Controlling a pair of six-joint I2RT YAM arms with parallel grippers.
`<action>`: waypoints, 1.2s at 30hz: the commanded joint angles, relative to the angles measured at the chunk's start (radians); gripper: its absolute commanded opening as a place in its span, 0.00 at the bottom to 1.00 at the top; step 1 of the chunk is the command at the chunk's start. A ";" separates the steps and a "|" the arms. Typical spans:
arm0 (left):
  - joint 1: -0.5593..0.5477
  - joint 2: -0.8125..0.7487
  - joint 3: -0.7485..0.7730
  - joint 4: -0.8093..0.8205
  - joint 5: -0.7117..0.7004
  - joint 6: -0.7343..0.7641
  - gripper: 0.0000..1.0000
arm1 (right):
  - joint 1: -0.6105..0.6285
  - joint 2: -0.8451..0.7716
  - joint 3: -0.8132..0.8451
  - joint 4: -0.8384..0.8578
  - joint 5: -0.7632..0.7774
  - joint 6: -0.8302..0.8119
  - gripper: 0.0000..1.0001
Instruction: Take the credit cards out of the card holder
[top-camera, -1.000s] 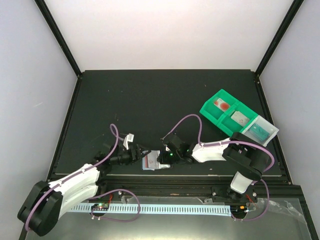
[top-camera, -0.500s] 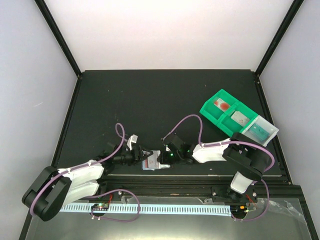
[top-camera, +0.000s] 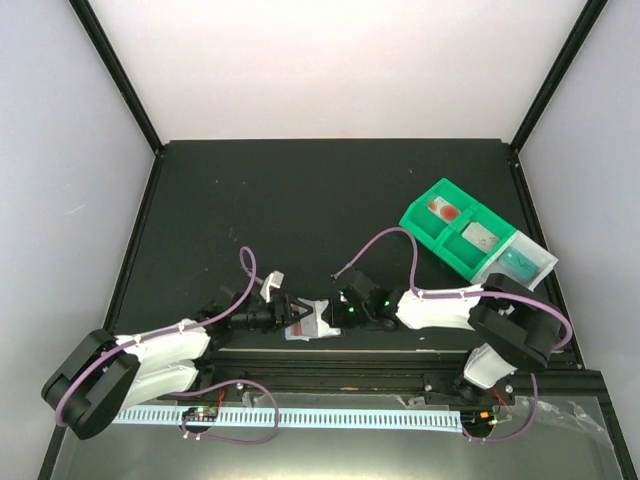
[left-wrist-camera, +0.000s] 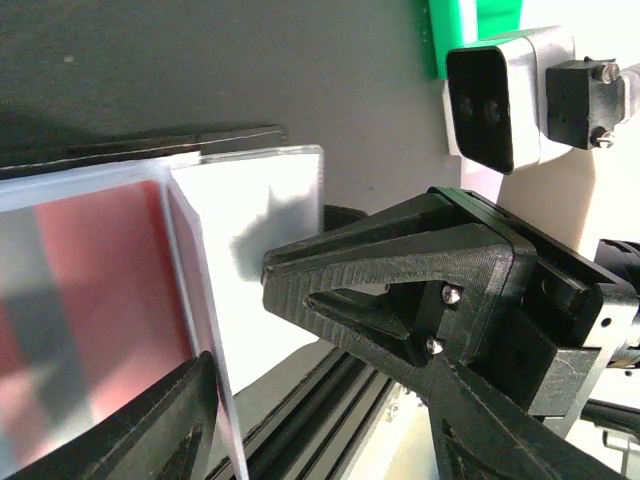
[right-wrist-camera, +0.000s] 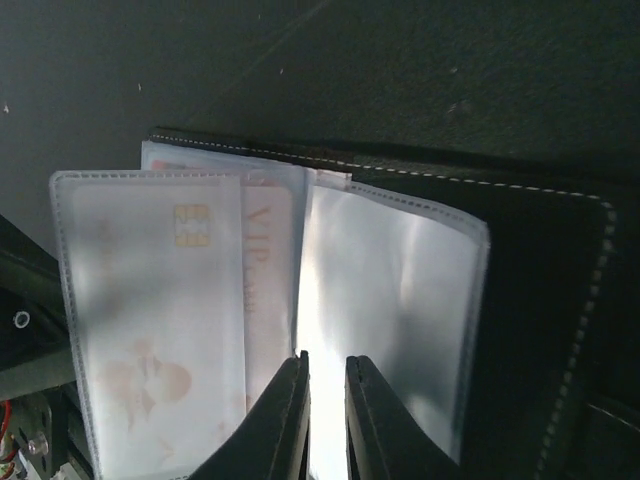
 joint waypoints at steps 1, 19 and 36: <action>-0.031 0.008 0.059 0.044 -0.023 -0.008 0.60 | 0.004 -0.061 -0.008 -0.084 0.096 -0.027 0.11; -0.133 0.106 0.118 0.072 -0.057 0.008 0.57 | -0.005 -0.243 -0.044 -0.207 0.278 -0.040 0.10; -0.134 0.100 0.160 -0.073 -0.108 0.077 0.55 | -0.005 -0.301 -0.058 -0.161 0.247 -0.041 0.10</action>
